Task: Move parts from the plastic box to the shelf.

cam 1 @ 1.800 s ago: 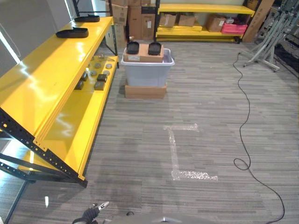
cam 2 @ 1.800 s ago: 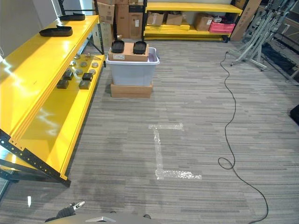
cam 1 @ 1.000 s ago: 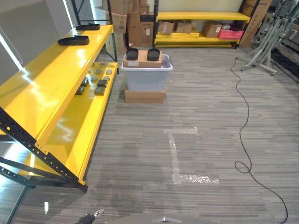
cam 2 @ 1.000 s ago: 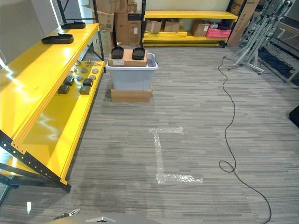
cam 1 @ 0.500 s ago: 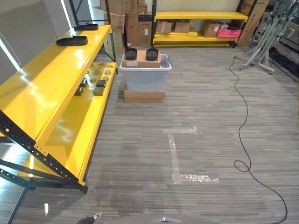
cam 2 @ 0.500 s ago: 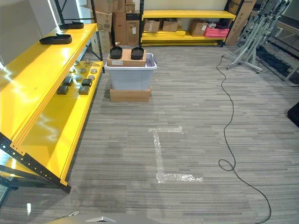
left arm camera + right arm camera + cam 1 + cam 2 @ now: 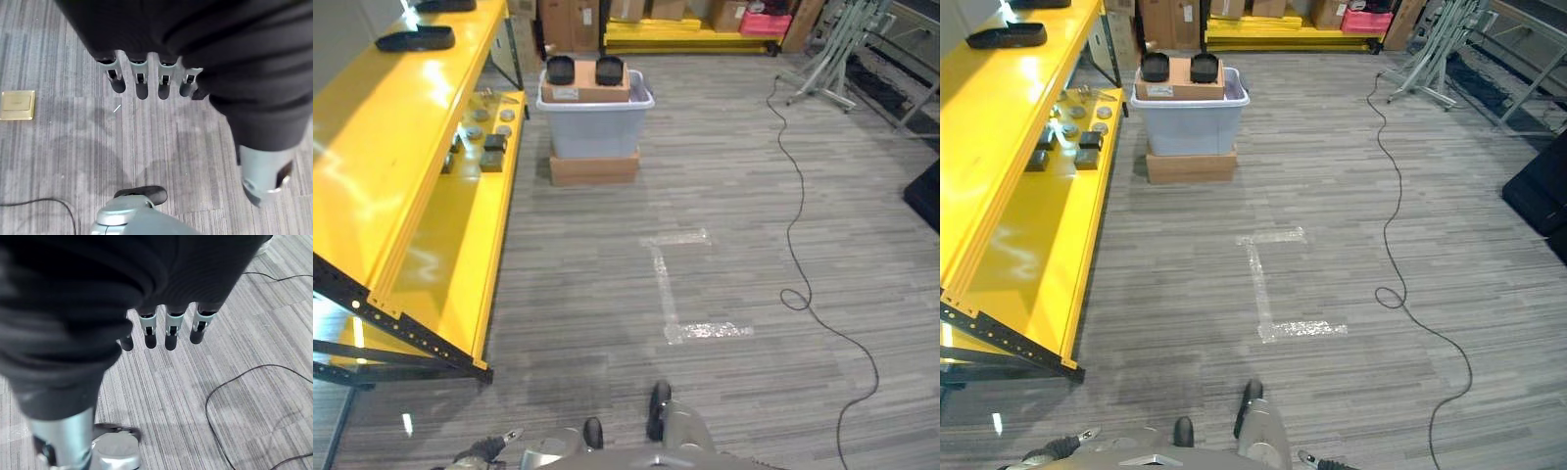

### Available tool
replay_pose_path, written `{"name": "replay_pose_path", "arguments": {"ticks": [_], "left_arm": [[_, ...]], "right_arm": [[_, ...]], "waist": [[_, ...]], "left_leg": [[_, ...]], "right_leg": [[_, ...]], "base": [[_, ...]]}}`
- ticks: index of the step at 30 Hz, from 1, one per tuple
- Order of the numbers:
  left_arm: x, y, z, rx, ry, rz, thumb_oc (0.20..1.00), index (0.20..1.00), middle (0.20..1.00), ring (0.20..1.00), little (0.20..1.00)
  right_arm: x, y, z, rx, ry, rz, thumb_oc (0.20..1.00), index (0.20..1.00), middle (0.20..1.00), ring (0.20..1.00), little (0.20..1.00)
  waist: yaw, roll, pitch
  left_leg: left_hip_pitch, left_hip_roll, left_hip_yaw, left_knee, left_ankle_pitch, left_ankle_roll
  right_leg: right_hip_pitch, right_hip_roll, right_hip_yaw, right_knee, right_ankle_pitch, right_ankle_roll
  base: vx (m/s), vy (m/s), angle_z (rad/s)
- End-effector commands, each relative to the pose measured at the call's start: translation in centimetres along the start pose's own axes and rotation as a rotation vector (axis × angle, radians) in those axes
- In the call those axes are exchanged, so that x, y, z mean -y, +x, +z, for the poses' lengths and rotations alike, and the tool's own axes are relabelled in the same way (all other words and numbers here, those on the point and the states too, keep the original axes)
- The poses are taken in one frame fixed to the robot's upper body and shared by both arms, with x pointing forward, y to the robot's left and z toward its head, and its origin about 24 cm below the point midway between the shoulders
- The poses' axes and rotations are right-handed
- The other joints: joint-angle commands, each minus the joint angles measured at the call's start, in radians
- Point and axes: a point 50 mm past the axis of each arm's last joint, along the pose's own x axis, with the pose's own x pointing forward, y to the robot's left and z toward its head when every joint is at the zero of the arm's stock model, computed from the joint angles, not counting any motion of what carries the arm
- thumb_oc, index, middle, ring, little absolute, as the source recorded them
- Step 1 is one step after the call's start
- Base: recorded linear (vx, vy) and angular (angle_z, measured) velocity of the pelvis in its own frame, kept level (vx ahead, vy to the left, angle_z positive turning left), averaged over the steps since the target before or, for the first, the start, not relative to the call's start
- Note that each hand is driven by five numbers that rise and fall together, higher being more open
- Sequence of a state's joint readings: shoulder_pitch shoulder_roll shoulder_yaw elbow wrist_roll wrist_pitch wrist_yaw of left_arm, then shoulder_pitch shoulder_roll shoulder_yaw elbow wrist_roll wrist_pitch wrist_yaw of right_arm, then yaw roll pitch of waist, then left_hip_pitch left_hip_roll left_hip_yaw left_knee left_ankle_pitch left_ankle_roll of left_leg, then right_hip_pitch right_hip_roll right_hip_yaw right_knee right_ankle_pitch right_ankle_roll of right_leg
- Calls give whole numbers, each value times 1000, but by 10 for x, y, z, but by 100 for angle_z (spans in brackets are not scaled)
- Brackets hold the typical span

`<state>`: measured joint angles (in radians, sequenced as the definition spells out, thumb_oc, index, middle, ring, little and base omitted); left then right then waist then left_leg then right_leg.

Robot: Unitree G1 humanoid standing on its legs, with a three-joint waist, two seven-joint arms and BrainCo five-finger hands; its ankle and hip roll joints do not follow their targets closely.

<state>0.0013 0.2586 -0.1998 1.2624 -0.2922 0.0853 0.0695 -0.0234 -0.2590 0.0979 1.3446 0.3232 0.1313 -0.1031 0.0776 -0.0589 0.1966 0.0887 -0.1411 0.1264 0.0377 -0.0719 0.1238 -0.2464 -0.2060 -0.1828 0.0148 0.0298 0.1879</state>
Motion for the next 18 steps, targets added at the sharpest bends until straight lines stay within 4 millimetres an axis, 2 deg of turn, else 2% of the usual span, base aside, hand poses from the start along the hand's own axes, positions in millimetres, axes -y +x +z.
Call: {"name": "replay_pose_path", "arguments": {"ticks": [1, 4, 7, 8, 9, 10, 11, 12, 13, 14, 15, 17, 18], "left_arm": [[-10, -1, -10, 13, 36, 3, 1000, 1000, 1000, 1000, 1000], [-8, -1, -12, 13, 49, 10, 1000, 1000, 1000, 1000, 1000], [-7, -1, -15, 11, 27, 33, 1000, 1000, 1000, 1000, 1000], [-7, -1, -15, 14, -3, 33, 1000, 1000, 1000, 1000, 1000], [-7, -1, -13, 29, -30, 32, 1000, 1000, 1000, 1000, 1000], [-8, -1, -13, 30, -34, 31, 1000, 1000, 1000, 1000, 1000], [-7, -1, -11, 41, -57, 30, 1000, 1000, 1000, 1000, 1000], [-7, -1, -11, 42, -60, 29, 1000, 1000, 1000, 1000, 1000], [-5, -1, -8, 50, -64, 22, 1000, 1000, 1000, 1000, 1000], [-2, -1, -5, 60, -63, 12, 1000, 1000, 1000, 1000, 1000], [0, -1, 7, 92, -65, 7, 1000, 1000, 1000, 1000, 1000], [0, -1, 12, 106, -75, 7, 1000, 1000, 1000, 1000, 1000], [-1, -1, 17, 121, -94, 14, 1000, 1000, 1000, 1000, 1000]], "right_arm": [[9, 1, -8, -7, -41, -4, 1000, 1000, 1000, 1000, 1000], [11, 1, -12, -23, -42, -12, 1000, 1000, 1000, 1000, 1000], [11, 1, -12, -31, -67, -24, 1000, 1000, 1000, 1000, 1000], [10, 0, -6, -23, -98, -38, 1000, 1000, 1000, 1000, 1000], [12, 0, 1, -12, -132, -53, 1000, 1000, 1000, 1000, 1000], [12, 0, 2, -11, -138, -56, 1000, 1000, 1000, 1000, 1000], [17, 0, 7, -9, -155, -73, 1000, 1000, 1000, 1000, 1000], [17, 0, 7, -9, -156, -78, 1000, 1000, 1000, 1000, 1000], [21, -1, 10, -6, -153, -98, 1000, 1000, 1000, 1000, 1000], [26, -1, 14, -4, -142, -121, 1000, 1000, 1000, 1000, 1000], [35, -2, 18, 1, -123, -146, 1000, 1000, 1000, 1000, 1000], [37, -2, 18, 1, -127, -148, 1000, 1000, 1000, 1000, 1000], [38, -2, 16, -1, -141, -150, 1000, 1000, 1000, 1000, 1000]], "waist": [[34, -1, -44], [26, -4, -69], [15, -1, -94], [15, 6, -105], [11, 5, -116], [10, 5, -117], [11, 4, -120], [11, 5, -121], [13, 3, -117], [15, 13, -109], [15, 10, -85], [17, 11, -73], [25, 18, -55]], "left_leg": [[18, -2, -135, 113, -184, -1], [38, 20, -144, 135, -207, -11], [68, 61, -131, 149, -234, -39], [85, 99, -111, 173, -243, -62], [63, 138, -83, 252, -194, -87], [58, 146, -78, 265, -184, -91], [3, 195, -53, 401, -94, -118], [-16, 205, -53, 432, -79, -124], [-92, 231, -54, 574, -27, -135], [-157, 261, -58, 703, -2, -149], [-298, 244, -53, 804, 1, -129], [-339, 219, -34, 784, -17, -123], [-369, 181, -7, 721, -54, -126]], "right_leg": [[41, -22, -39, -102, 196, 42], [78, -14, -35, -96, 157, 28], [88, 10, -24, -22, 105, 0], [92, 30, -24, 43, 73, -23], [94, 47, -25, 75, 44, -52], [95, 51, -25, 78, 40, -57], [119, 75, -33, 76, 11, -91], [123, 81, -36, 75, 6, -99], [140, 95, -41, 68, -11, -123], [165, 119, -42, 64, -36, -141], [176, 131, -49, 49, -36, -166], [188, 137, -50, 41, -39, -164], [228, 155, -43, 28, -57, -153]], "base": [[568, -283, 7], [574, -288, 26], [397, -202, 45], [575, -318, 24], [479, -271, 13], [392, -281, 1], [225, -188, -14], [272, -264, -12], [253, -218, -7], [304, -285, -7], [225, -186, -4], [201, -55, 9], [263, -7, 9]]}}
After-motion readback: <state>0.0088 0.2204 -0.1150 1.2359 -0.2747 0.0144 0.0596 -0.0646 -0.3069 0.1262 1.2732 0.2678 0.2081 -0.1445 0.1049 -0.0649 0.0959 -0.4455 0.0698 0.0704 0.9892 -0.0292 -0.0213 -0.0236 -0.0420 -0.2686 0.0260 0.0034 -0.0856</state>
